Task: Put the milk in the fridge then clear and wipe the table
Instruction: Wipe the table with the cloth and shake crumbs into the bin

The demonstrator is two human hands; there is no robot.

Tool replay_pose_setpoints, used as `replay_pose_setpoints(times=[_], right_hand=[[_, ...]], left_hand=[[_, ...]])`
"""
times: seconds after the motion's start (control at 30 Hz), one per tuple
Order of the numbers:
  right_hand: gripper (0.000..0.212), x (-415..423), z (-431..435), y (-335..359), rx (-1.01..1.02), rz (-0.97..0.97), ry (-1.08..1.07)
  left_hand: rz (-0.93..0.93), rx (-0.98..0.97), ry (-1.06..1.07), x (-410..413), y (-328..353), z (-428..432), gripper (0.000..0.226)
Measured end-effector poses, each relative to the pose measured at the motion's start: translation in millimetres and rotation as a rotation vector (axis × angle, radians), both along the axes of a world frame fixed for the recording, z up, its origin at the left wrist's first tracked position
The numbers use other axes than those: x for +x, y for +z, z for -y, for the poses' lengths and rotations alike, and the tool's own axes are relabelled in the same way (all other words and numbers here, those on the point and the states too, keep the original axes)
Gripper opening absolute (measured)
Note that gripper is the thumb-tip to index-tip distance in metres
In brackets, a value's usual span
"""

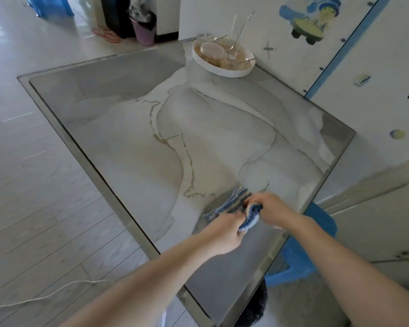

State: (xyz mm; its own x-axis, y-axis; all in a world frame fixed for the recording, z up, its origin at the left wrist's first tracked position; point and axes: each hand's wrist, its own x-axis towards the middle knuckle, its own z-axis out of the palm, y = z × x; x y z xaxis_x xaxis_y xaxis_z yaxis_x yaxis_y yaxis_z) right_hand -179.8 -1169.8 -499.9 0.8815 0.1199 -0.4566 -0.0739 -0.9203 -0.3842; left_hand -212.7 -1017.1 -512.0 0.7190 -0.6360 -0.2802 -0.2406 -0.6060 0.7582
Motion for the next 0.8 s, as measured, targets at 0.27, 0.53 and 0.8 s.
replay_pose_setpoints(times=[0.27,0.53,0.8], right_hand=[[0.029,34.7,28.4,39.4,0.279,0.319,-0.263],[0.036,83.4,37.5,46.9,0.239,0.555,-0.333],[0.044,68.5,57.5,-23.4,0.069,0.229,-0.154]], left_hand=[[0.176,-0.124,0.111,81.3,46.9,9.6,0.033],[0.466,-0.157,0.012,157.3,54.2,25.8,0.040],[0.255,0.187,-0.307,164.1,-29.7,52.0,0.040]])
